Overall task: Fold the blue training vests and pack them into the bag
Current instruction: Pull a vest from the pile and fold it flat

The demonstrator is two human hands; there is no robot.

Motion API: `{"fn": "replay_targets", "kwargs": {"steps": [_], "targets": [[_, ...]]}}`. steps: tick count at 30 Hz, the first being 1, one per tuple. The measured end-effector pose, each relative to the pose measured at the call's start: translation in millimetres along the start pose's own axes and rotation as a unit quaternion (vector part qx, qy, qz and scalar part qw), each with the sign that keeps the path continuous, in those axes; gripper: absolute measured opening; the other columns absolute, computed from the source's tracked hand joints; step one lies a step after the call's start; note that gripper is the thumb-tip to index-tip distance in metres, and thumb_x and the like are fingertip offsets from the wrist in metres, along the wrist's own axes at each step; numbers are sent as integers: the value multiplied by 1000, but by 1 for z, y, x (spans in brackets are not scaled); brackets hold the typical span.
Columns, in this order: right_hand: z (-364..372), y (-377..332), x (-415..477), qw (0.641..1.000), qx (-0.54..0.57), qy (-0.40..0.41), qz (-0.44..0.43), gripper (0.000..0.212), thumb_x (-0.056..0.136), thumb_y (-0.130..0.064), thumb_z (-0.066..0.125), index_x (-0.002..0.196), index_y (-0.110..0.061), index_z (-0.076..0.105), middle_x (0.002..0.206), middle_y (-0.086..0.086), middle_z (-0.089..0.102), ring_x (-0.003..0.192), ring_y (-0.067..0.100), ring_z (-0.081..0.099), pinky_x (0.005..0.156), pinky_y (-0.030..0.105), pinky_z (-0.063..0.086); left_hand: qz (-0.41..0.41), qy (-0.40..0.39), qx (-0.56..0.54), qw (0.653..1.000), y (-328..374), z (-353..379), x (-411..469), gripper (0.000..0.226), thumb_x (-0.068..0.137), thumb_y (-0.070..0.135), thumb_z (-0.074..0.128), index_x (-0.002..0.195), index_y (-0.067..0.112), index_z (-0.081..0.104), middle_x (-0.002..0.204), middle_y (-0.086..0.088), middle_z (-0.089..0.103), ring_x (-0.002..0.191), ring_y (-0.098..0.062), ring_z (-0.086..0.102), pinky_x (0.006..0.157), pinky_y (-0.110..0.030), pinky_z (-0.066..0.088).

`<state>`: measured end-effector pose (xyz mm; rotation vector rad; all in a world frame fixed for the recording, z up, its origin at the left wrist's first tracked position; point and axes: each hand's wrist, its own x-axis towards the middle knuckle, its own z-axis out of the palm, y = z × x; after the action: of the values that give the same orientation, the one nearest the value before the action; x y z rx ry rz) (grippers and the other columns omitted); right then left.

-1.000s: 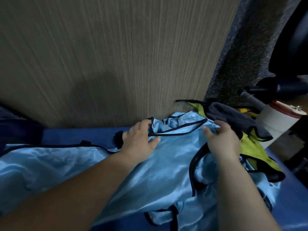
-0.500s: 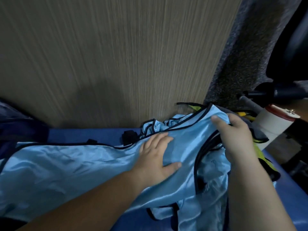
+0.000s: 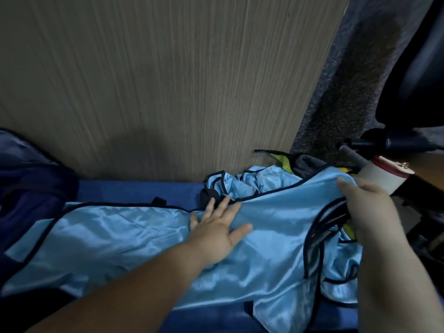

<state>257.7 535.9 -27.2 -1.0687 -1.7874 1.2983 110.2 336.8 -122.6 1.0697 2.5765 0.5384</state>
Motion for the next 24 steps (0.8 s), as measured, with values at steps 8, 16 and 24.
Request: {"fn": "replay_targets", "kwargs": {"steps": [8, 16, 24], "targets": [[40, -37, -32, 989, 97, -88, -62, 9, 96, -24, 58, 96, -24, 67, 84, 3, 69, 72, 16, 64, 58, 30, 51, 12, 144, -327, 934, 22, -26, -15, 29, 98, 49, 44, 109, 33, 65, 113, 16, 61, 106, -6, 51, 95, -28, 39], [97, -43, -95, 891, 67, -442, -73, 60, 88, -10, 69, 138, -24, 39, 85, 0, 70, 66, 9, 68, 53, 17, 45, -112, -49, -737, 665, -1, -63, -42, 83, 82, 81, 25, 107, 14, 67, 84, -8, 69, 68, -23, 67, 73, -35, 43], [78, -24, -71, 903, -106, -395, -131, 13, 89, -28, 70, 101, -26, 64, 92, 2, 73, 84, 18, 71, 77, 39, 53, -214, -20, -708, 673, -67, -49, -65, 88, 69, 78, 54, 125, 10, 60, 115, -13, 70, 110, -32, 65, 98, -44, 48]]}}
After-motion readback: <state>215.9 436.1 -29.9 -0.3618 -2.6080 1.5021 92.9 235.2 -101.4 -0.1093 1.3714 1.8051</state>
